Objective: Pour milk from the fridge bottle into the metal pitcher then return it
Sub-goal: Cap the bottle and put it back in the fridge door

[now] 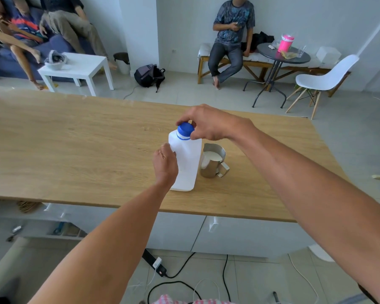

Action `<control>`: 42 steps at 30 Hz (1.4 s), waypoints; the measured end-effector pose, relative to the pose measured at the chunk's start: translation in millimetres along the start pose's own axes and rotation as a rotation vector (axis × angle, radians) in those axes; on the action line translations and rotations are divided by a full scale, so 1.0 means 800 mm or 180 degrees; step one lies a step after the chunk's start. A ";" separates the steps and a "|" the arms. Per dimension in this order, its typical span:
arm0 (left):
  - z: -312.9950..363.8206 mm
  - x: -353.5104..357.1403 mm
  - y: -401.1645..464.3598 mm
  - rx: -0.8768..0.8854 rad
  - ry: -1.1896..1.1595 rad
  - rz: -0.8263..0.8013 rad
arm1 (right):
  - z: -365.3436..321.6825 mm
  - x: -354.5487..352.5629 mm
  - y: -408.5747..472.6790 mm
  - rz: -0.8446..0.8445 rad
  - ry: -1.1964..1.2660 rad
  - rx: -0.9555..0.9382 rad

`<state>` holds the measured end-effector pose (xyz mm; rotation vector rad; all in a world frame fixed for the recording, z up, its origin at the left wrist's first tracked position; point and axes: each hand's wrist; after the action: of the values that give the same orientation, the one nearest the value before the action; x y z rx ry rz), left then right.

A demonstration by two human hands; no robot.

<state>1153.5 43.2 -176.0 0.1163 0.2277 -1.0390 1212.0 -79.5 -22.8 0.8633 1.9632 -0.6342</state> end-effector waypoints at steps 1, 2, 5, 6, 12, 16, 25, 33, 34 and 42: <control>0.001 0.000 -0.001 -0.0001 -0.0010 0.0001 | -0.003 -0.001 0.005 -0.0092 -0.0128 -0.0014; 0.002 0.000 -0.001 -0.0011 -0.0032 0.0009 | -0.006 -0.002 0.009 -0.0161 -0.0258 -0.0023; 0.003 0.001 -0.002 -0.0084 -0.0101 0.0066 | -0.016 -0.004 0.017 -0.0260 -0.0540 0.0000; 0.003 0.001 -0.003 -0.0083 -0.0114 0.0090 | -0.019 -0.006 0.018 -0.0285 -0.0572 0.0045; 0.003 0.001 -0.006 -0.0067 -0.0140 0.0151 | -0.034 -0.011 0.023 -0.0265 -0.0756 0.0250; 0.004 0.001 -0.006 -0.0112 -0.0118 0.0185 | -0.036 -0.013 0.022 -0.0345 -0.0688 0.0270; 0.007 0.003 -0.007 -0.0147 -0.0109 0.0206 | -0.024 -0.012 0.022 -0.0552 -0.0454 0.0041; 0.007 0.004 -0.007 -0.0181 -0.0075 0.0280 | -0.020 -0.015 0.020 -0.0391 -0.0542 0.0152; 0.007 0.004 -0.007 -0.0203 -0.0081 0.0283 | -0.023 -0.011 0.019 -0.0284 -0.0610 0.0208; 0.006 0.013 -0.006 -0.0372 -0.0012 0.0588 | -0.026 0.026 0.018 0.0398 -0.0842 0.0339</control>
<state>1155.2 30.8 -174.1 0.0288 0.2685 -0.8403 1204.7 -48.6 -32.1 0.9099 1.6379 -0.7446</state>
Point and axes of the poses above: each hand's wrist, its own y-axis towards the middle knuckle, its own x-axis out of the palm, z = x × y, and after that the axes turned 14 degrees about y, right-handed
